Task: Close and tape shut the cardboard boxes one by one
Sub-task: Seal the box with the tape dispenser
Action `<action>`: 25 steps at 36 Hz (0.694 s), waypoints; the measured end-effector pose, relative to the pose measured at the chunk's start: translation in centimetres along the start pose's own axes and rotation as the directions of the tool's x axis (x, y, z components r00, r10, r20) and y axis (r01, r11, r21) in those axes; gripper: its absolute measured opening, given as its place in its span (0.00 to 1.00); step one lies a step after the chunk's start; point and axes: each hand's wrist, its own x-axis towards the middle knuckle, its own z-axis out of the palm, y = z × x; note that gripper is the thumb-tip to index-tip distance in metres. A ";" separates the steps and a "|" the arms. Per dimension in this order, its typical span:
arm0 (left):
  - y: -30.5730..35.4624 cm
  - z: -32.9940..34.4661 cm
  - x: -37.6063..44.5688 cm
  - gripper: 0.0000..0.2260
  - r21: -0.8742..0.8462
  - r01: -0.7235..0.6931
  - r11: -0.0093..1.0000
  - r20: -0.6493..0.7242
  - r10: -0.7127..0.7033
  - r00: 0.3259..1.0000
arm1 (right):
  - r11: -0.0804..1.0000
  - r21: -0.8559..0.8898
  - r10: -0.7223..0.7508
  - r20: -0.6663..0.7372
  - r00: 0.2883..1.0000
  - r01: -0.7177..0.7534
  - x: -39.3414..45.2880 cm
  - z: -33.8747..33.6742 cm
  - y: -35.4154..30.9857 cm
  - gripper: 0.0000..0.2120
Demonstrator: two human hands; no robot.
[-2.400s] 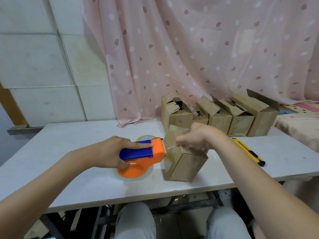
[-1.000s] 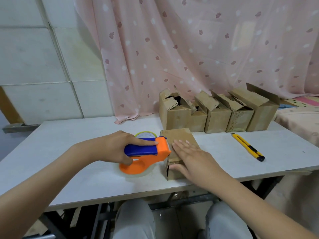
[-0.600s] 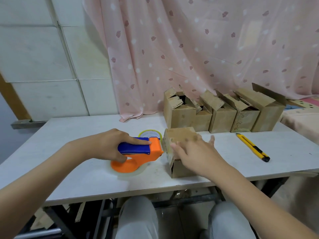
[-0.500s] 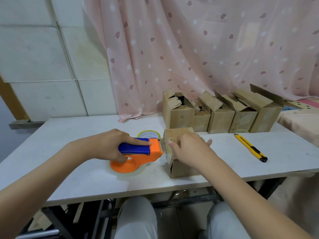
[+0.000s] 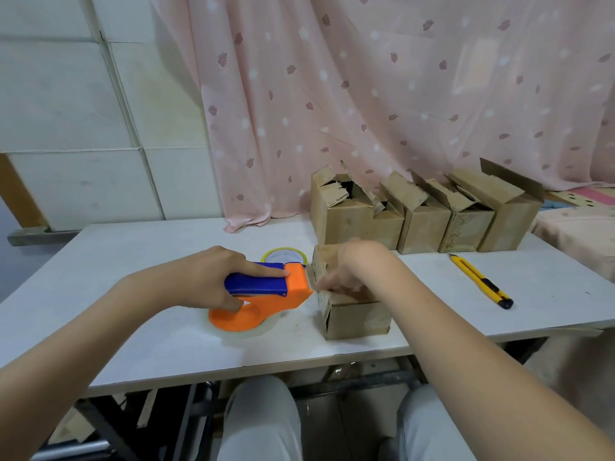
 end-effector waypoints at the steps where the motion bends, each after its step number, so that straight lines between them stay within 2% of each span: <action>1: 0.0 0.0 0.0 0.36 -0.002 0.000 1.000 0.001 0.000 1.000 | 0.999 0.003 -0.044 -0.004 0.999 0.044 -0.3 -0.3 0.2 0.26; 3: 0.0 0.0 0.0 0.37 -0.009 -0.005 1.000 0.007 0.005 1.000 | 0.994 0.029 -0.107 0.012 0.994 0.107 -1.0 -0.7 0.7 0.16; 5: 0.0 -0.1 0.0 0.38 -0.015 -0.009 1.000 0.015 0.009 1.000 | 0.994 0.006 -0.108 0.093 0.990 0.108 -2.0 -1.3 0.8 0.16; 8: 0.0 -0.2 -0.1 0.39 -0.050 -0.007 0.999 0.011 0.007 1.000 | 0.986 0.080 -0.150 0.044 0.988 0.147 -3.1 -2.4 1.7 0.17; 11: 0.2 -0.2 -0.2 0.40 -0.075 -0.012 0.997 -0.004 0.012 1.000 | 0.964 0.221 -0.154 0.010 0.988 0.148 -3.4 -2.7 3.2 0.21; 14: 0.8 -0.2 0.1 0.40 -0.088 -0.029 0.996 -0.021 0.027 0.999 | 0.928 0.357 -0.130 0.032 0.991 0.110 -2.6 -2.5 3.9 0.28; 17: 1.2 -0.2 0.2 0.40 -0.098 -0.030 0.995 -0.030 0.028 0.999 | 0.883 0.464 -0.105 0.047 0.993 0.072 -1.9 -2.2 5.0 0.46; 25: 0.9 0.2 -0.2 0.40 -0.094 0.001 0.996 -0.016 -0.003 1.000 | 0.703 0.709 -0.184 0.105 0.977 0.056 -0.9 -1.5 8.7 0.41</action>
